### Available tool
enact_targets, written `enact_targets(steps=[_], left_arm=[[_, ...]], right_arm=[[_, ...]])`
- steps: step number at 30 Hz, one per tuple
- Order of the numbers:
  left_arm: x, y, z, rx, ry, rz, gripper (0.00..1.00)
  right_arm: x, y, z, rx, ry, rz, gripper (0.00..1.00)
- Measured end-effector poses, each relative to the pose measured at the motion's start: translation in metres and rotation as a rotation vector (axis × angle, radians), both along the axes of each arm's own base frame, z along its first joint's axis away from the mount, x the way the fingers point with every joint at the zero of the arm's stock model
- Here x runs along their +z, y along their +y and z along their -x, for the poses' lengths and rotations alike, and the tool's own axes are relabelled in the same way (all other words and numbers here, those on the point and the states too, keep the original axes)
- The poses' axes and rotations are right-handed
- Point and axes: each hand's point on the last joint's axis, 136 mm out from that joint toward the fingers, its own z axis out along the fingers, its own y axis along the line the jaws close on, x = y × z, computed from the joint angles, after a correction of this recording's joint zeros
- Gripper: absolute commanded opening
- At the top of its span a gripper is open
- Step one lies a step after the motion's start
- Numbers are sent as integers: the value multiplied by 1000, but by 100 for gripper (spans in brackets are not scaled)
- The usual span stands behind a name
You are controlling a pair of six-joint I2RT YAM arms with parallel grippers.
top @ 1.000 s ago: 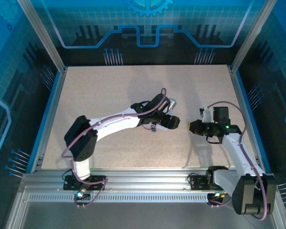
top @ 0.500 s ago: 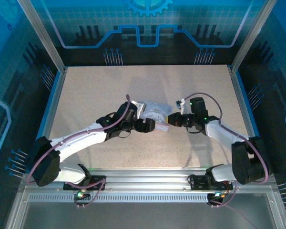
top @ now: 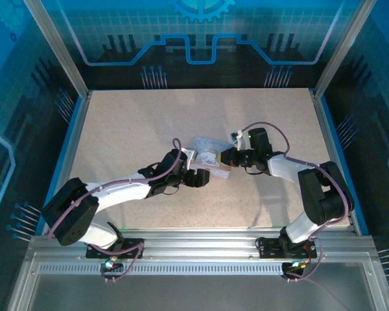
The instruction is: Unlock the padlock with the key
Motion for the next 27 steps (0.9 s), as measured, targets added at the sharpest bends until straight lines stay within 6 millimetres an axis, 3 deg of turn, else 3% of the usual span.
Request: enact_targets(steps=[9,14,27], left_arm=[[-37,-14,-1,-10,15,-47,79],[-51,-16,-10,18,1,-55,71],[-63,-21,-25,65,-31,-36,58]], right_arm=[[-1,1,1,15,-19,17,0],[-1,1,1,18,-20,24,0],[-1,1,1,25,-22,29,0]])
